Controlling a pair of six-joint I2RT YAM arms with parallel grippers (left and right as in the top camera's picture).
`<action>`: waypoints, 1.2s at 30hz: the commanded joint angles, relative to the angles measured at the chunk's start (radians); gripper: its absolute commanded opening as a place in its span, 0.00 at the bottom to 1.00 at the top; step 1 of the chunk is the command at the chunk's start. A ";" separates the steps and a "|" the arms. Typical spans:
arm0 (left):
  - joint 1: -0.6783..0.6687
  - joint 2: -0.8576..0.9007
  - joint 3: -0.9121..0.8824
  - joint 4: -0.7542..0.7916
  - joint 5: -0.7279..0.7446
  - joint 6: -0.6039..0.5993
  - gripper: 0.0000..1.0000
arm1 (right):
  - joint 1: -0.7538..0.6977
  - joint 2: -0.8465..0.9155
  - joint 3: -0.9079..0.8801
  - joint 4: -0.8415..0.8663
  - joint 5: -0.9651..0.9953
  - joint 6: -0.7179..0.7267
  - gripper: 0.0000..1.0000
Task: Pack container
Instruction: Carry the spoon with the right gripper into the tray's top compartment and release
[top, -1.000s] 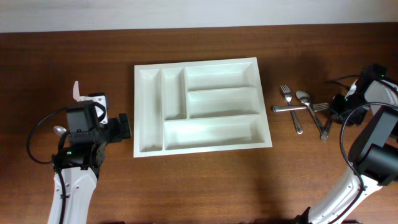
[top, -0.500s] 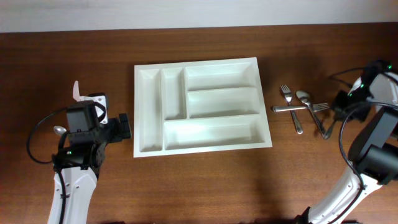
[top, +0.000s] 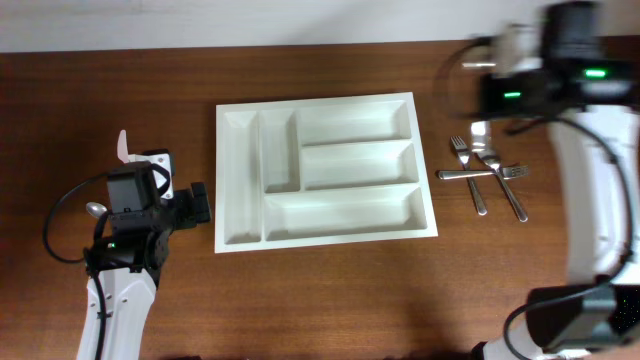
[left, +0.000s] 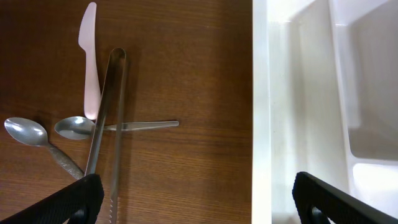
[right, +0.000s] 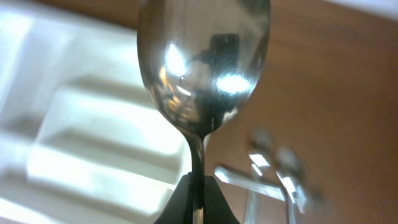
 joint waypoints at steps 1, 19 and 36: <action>0.003 0.007 0.021 -0.002 -0.007 0.013 0.99 | 0.151 0.089 -0.017 0.042 -0.030 -0.356 0.04; 0.003 0.007 0.021 -0.002 -0.007 0.013 0.99 | 0.276 0.397 -0.018 0.349 -0.083 -1.118 0.04; 0.003 0.007 0.021 -0.002 -0.007 0.013 0.99 | 0.234 0.403 0.010 0.397 -0.135 -0.891 0.09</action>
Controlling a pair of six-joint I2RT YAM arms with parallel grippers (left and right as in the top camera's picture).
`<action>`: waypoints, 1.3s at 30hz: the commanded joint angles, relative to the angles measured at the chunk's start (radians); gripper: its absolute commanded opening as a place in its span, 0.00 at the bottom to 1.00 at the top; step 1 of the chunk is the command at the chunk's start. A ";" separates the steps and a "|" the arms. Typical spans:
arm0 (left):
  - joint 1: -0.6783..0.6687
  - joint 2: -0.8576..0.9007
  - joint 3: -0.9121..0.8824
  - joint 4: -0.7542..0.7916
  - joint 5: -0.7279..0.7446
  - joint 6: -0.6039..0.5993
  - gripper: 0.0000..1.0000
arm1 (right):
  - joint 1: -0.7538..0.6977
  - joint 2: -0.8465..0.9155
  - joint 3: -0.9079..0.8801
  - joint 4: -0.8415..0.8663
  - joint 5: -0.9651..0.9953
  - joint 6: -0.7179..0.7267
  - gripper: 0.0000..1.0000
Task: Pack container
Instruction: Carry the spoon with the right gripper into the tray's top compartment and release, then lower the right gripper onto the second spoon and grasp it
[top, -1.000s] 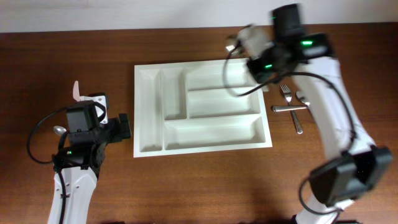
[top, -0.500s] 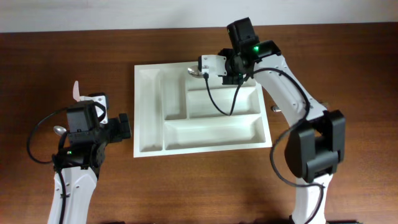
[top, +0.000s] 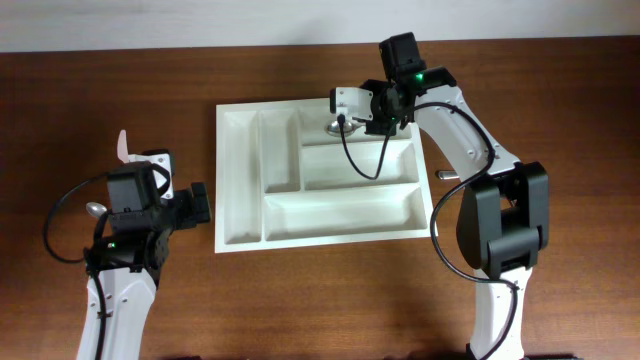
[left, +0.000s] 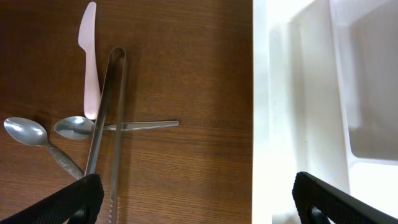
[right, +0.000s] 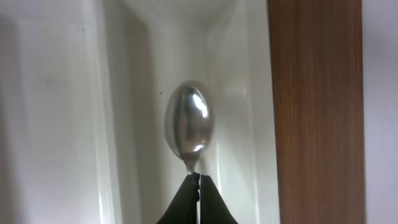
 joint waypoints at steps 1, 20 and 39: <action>0.003 0.006 0.021 -0.002 -0.007 0.013 0.99 | -0.011 -0.069 0.028 -0.001 -0.006 0.174 0.13; 0.003 0.006 0.021 -0.002 -0.007 0.013 0.99 | -0.631 -0.430 0.028 -0.300 -0.073 1.044 0.96; 0.003 0.006 0.021 -0.002 -0.007 0.013 0.99 | -0.628 0.006 -0.138 -0.371 0.121 0.986 0.64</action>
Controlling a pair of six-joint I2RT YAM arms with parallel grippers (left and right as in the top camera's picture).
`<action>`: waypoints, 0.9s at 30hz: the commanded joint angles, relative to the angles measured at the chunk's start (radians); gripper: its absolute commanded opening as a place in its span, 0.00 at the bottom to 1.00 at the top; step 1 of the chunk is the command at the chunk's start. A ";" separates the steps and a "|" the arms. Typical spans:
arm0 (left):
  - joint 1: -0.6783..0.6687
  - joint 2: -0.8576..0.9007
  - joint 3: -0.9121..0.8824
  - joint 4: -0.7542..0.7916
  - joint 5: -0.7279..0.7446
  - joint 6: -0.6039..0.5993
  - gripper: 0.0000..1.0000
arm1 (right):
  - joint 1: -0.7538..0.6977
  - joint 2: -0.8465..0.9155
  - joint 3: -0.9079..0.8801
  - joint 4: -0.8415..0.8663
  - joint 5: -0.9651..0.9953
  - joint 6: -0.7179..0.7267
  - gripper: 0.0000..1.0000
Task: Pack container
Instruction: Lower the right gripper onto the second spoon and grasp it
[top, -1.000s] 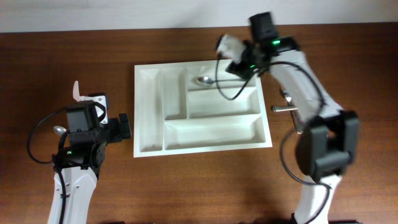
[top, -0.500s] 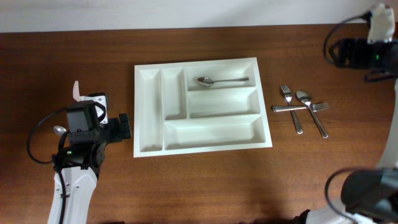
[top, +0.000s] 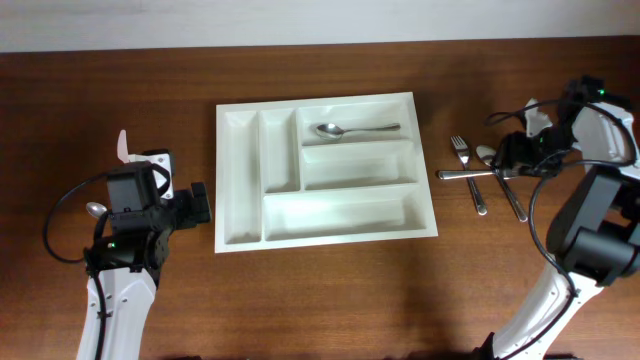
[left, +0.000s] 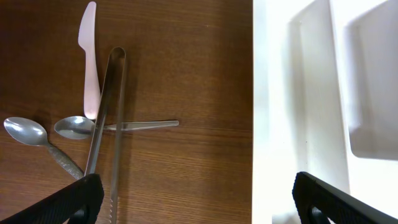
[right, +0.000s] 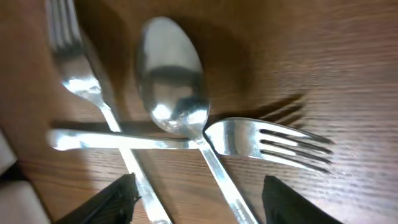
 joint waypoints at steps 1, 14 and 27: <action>0.003 0.006 0.021 -0.001 -0.007 0.013 0.99 | 0.024 0.026 -0.008 -0.002 0.064 -0.021 0.64; 0.003 0.006 0.021 -0.001 -0.007 0.013 0.99 | 0.124 0.028 -0.060 0.019 0.302 -0.020 0.57; 0.003 0.006 0.021 -0.001 -0.007 0.013 0.99 | 0.102 0.034 -0.116 0.049 0.301 -0.004 0.35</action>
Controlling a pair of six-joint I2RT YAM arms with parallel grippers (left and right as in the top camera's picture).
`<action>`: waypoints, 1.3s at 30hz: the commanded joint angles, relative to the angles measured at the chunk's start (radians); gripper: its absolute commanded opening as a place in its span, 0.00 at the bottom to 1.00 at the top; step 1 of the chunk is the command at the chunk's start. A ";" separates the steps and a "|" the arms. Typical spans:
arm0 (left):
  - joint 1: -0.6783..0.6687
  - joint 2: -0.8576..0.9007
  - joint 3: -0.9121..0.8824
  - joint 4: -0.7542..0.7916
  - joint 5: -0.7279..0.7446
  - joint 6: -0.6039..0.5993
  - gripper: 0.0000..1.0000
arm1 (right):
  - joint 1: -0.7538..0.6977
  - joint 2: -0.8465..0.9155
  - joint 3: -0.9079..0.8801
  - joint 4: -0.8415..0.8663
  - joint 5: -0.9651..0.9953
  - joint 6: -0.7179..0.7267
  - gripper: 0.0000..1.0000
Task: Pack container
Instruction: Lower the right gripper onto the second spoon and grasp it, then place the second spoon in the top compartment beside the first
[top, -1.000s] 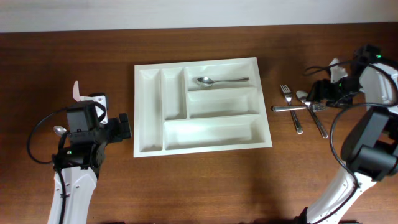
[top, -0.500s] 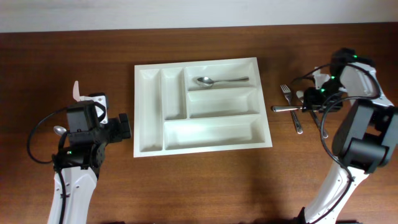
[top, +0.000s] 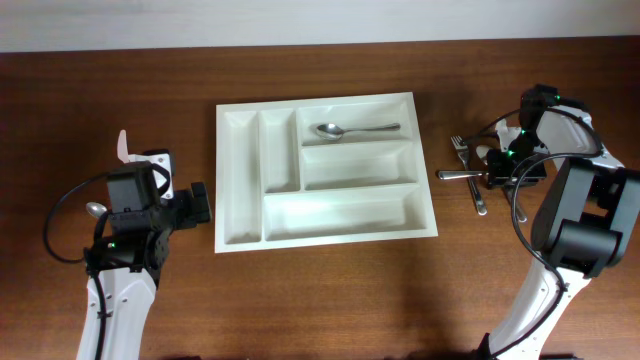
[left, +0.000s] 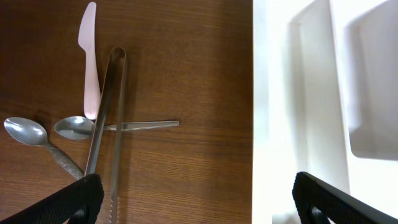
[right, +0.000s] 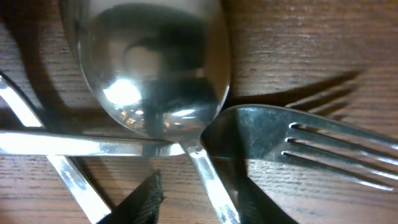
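The white cutlery tray (top: 240, 180) lies mid-table, and one spoon (top: 355, 129) rests in its top right compartment. Right of the tray is a pile of forks and a spoon (top: 478, 172). My right gripper (top: 502, 172) is low over that pile. In the right wrist view it (right: 202, 205) is open, its fingers (right: 142, 200) astride the handle of a spoon (right: 152, 68) that crosses a fork (right: 311, 143). My left gripper (left: 199, 202) hangs open by the tray's left edge (left: 267, 112), holding nothing.
Left of the tray lie metal tongs (left: 109, 118), a pink plastic knife (left: 90, 56) and two spoons (left: 74, 127) (left: 25, 130). A second fork's handle (right: 81, 144) crosses under the spoon in the right pile.
My right gripper has come down closer onto the pile, and its fingers are narrower and stand either side of the spoon's handle. The left arm and the tray's spoon have not moved.
My right gripper first held a spoon up at the table's right. Then it held the spoon in the tray's top right compartment. After that the spoon lay there alone and the gripper was open over the right pile, where it is now low over another spoon.
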 joint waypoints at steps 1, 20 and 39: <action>0.003 0.006 0.021 -0.001 -0.007 0.013 0.99 | -0.005 0.018 -0.020 0.002 0.024 0.012 0.31; 0.003 0.006 0.021 -0.001 -0.007 0.013 0.99 | -0.002 -0.033 0.066 -0.110 0.086 0.069 0.04; 0.003 0.006 0.021 -0.001 -0.007 0.013 0.99 | 0.488 -0.262 0.388 -0.045 -0.250 -0.505 0.04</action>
